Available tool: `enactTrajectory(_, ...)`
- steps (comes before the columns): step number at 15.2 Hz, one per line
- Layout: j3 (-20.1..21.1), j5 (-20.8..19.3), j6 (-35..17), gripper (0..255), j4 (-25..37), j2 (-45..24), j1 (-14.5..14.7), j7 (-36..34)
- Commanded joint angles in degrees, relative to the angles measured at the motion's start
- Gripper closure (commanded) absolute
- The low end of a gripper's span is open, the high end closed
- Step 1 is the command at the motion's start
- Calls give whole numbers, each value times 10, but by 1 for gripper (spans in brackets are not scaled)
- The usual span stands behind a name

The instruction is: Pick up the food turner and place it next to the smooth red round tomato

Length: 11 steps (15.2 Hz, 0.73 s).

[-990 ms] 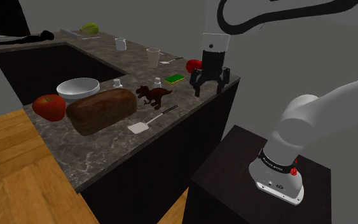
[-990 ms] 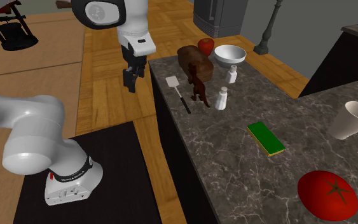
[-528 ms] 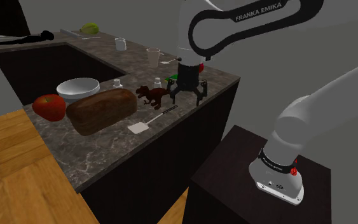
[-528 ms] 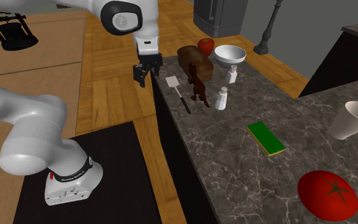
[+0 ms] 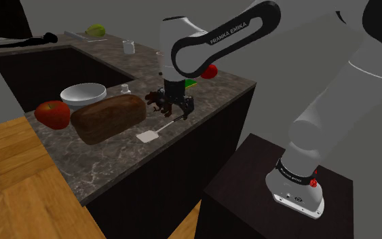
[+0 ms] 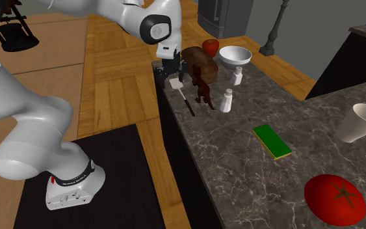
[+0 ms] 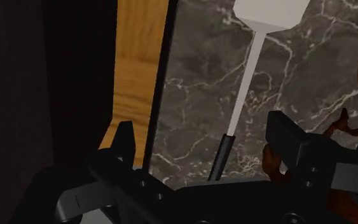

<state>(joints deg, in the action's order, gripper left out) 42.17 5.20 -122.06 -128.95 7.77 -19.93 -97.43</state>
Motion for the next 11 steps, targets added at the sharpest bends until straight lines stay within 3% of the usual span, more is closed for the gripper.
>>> enactTrajectory(1, 19, -58, -12, 0, 30, -56, -17, -103)
enactTrajectory(4, 17, -138, -13, 0, 76, -132, -15, -224)
enactTrajectory(11, 7, -174, -60, 0, 53, -168, -7, -248)
